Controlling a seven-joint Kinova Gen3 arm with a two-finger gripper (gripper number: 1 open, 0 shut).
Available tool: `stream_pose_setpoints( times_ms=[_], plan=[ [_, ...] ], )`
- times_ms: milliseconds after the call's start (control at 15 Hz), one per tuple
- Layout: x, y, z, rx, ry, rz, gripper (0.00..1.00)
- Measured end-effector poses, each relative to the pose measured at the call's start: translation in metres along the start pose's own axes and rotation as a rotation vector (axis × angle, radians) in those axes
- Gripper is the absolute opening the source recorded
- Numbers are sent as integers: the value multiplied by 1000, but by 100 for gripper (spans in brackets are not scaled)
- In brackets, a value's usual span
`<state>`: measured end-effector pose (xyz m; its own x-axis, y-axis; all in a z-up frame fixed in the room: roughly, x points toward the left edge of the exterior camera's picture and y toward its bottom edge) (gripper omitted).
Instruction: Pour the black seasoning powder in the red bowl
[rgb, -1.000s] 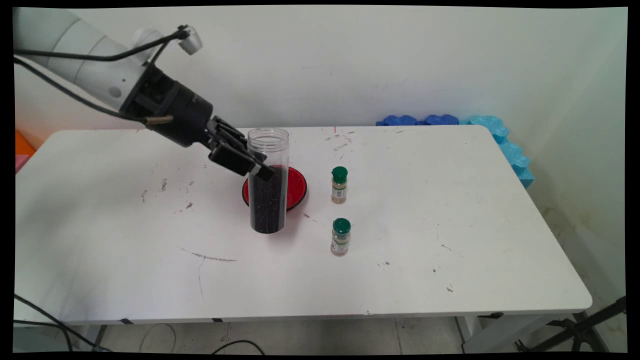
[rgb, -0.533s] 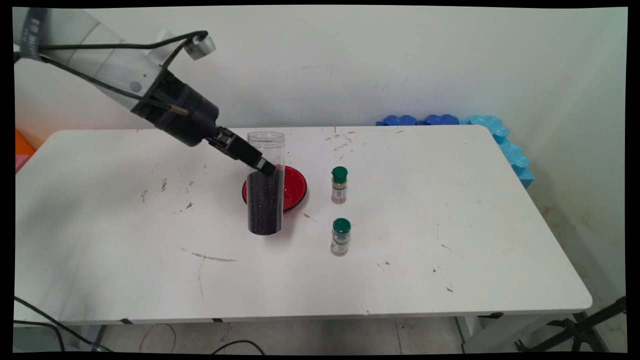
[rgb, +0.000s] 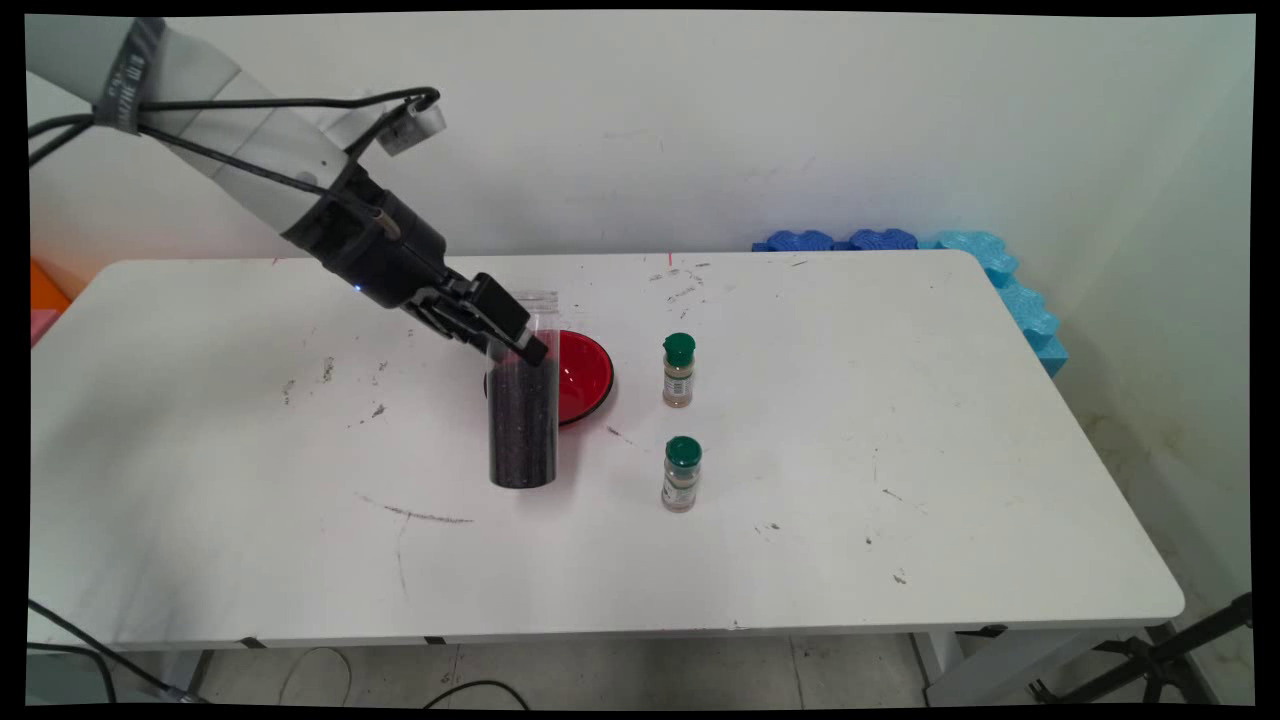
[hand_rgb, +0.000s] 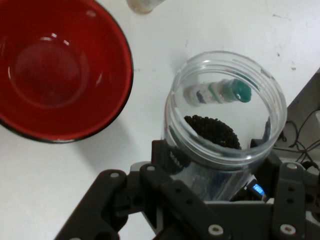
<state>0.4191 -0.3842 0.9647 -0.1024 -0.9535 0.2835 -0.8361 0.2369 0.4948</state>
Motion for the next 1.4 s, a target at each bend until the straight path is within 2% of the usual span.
stream_pose_setpoints(
  times_ms=[667, 1400],
  plan=[
    [9, -20, 19, 9, -37, -280, 0],
    [17, -31, 40, -12, -100, -559, 0]
  ],
)
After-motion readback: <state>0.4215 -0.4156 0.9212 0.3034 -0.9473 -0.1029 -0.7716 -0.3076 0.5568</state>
